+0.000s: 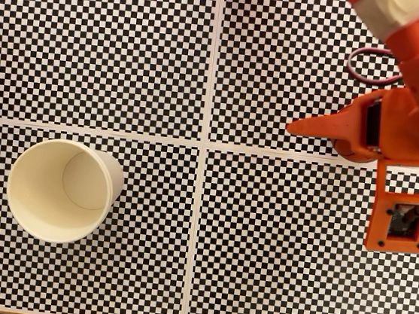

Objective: Grasp basketball and place into cup.

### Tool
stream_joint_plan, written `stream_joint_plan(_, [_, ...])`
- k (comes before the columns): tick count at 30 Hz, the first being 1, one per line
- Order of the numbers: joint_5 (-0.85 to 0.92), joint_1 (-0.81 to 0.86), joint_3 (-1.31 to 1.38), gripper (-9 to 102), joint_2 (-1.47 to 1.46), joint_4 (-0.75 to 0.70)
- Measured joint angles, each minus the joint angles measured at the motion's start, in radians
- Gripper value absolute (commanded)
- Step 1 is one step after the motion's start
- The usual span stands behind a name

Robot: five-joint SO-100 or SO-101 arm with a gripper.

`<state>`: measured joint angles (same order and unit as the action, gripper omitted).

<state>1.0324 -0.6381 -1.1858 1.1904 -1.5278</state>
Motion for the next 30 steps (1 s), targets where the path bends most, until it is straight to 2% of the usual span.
stream_joint_plan(7, [-0.038, -0.023, 0.021, 56, -0.041, 0.000])
stream_joint_plan(12, [-0.052, -0.029, 0.048, 62, -0.064, 0.000])
stream_joint_plan(30, [-0.094, -0.069, 0.192, 69, -0.187, 0.005])
